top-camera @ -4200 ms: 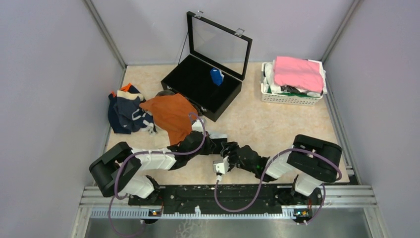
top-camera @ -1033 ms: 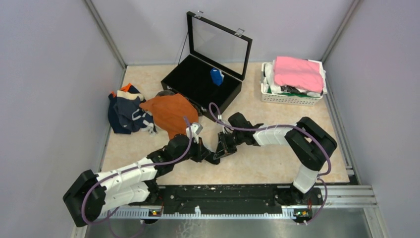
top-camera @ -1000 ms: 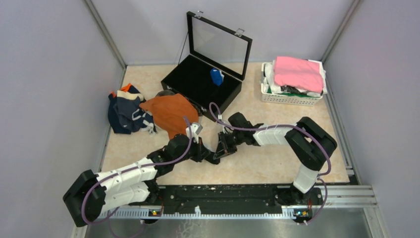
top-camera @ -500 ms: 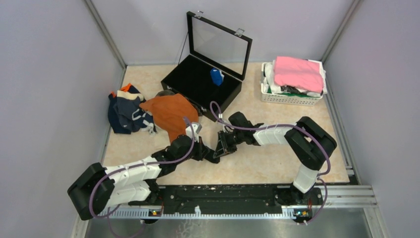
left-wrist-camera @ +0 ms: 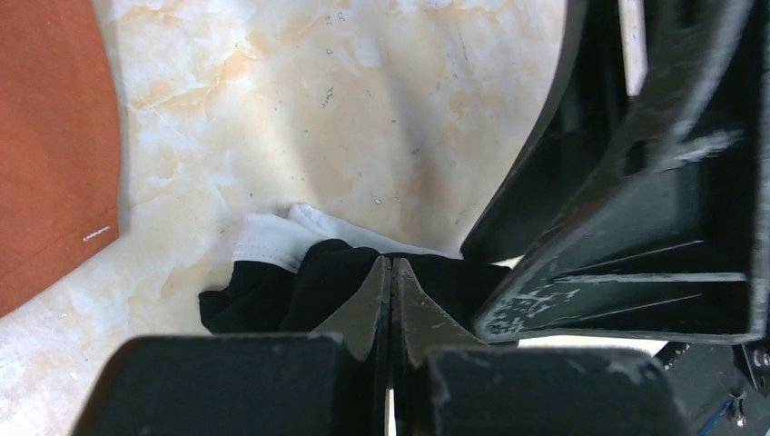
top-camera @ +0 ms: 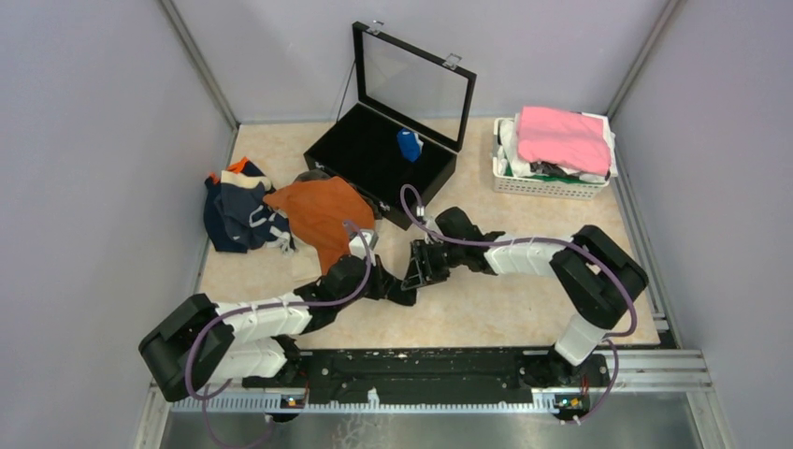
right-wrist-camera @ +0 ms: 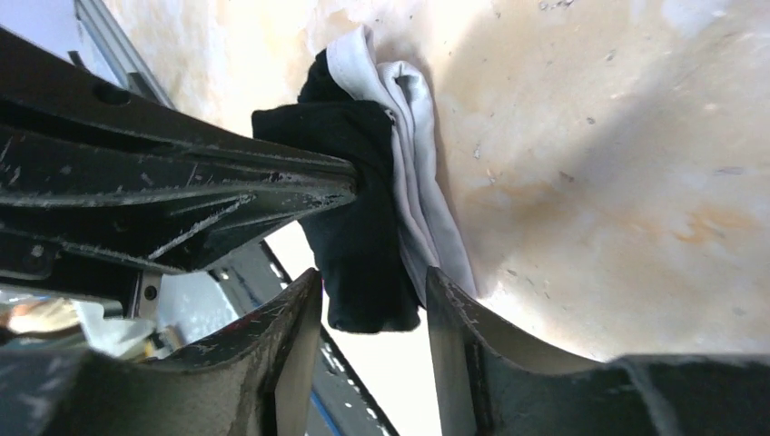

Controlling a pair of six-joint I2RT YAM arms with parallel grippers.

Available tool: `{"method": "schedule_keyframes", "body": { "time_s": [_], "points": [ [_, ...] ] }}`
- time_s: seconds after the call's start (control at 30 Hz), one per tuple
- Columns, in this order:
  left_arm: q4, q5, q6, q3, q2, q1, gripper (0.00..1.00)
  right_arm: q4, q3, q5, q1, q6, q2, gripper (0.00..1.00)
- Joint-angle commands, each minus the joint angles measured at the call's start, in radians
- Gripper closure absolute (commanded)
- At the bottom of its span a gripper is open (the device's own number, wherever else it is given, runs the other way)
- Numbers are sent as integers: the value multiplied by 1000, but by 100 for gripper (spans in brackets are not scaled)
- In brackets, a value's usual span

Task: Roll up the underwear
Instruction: Roll the underwear to the center of the board.

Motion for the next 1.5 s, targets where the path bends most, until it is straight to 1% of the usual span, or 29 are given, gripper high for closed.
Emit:
{"method": "schedule_keyframes", "body": {
  "time_s": [0.0, 0.13, 0.23, 0.3, 0.37, 0.4, 0.47, 0.5, 0.57, 0.6, 0.67, 0.7, 0.77, 0.8, 0.87, 0.9, 0.93, 1.0, 1.03, 1.1, 1.13, 1.27, 1.33, 1.4, 1.47],
  "points": [
    [-91, -31, 5, -56, 30, 3, 100, 21, -23, 107, -14, -70, -105, 53],
    [-83, -29, 7, -56, 41, 3, 100, 21, -35, 147, -24, -105, -167, 51],
    [-81, -25, 7, -53, 49, 3, 100, -22, -25, 199, -27, -201, -237, 50],
    [-84, -24, 7, -53, 49, 3, 100, -30, -50, 327, -29, -251, -308, 51],
    [-83, -25, 6, -54, 46, 3, 100, -16, -105, 483, -30, -269, -379, 51],
    [-84, -24, 6, -53, 45, 3, 100, -4, -138, 537, -39, -274, -405, 50],
    [-89, -24, 7, -51, 40, 3, 100, 11, -176, 566, -73, -298, -433, 47],
    [-92, -26, 7, -50, 38, 3, 100, 11, -187, 566, -91, -315, -438, 46],
    [-97, -28, 7, -49, 34, 3, 100, -5, -186, 542, -128, -319, -445, 46],
    [-98, -28, 6, -49, 31, 3, 100, -24, -172, 504, -154, -320, -445, 45],
    [-96, -28, 5, -48, 31, 3, 100, -23, -166, 365, -207, -343, -431, 43],
    [-95, -28, 5, -47, 34, 3, 100, 17, -181, 304, -228, -338, -427, 38],
    [-97, -27, 6, -43, 41, 3, 100, 93, -200, 237, -232, -313, -402, 20],
    [-96, -26, 7, -42, 43, 3, 100, 100, -190, 199, -232, -312, -374, 13],
    [-97, -27, 7, -40, 46, 3, 100, 114, -159, 121, -232, -311, -308, 4],
    [-95, -27, 8, -40, 46, 3, 100, 133, -152, 97, -232, -300, -279, 2],
    [-95, -27, 9, -39, 46, 3, 100, 152, -147, 83, -232, -284, -262, 2],
    [-99, -27, 11, -34, 47, 3, 100, 153, -131, 114, -233, -266, -252, 1],
    [-102, -28, 12, -32, 48, 3, 100, 149, -124, 153, -233, -261, -257, 1],
    [-106, -28, 13, -28, 46, 3, 100, 117, -105, 285, -233, -226, -284, 1],
    [-108, -28, 13, -26, 45, 3, 100, 96, -95, 305, -233, -236, -306, 1],
    [-120, -32, 15, -23, 32, 3, 100, 40, -90, 409, -242, -187, -403, 1],
    [-122, -38, 13, -25, 25, 3, 100, -5, -83, 385, -266, -210, -403, 1],
    [-124, -41, 12, -27, 22, 3, 100, -17, -73, 307, -298, -230, -382, 1],
    [-124, -41, 12, -27, 25, 3, 100, 24, -80, 186, -311, -248, -367, 1]
  ]
}}
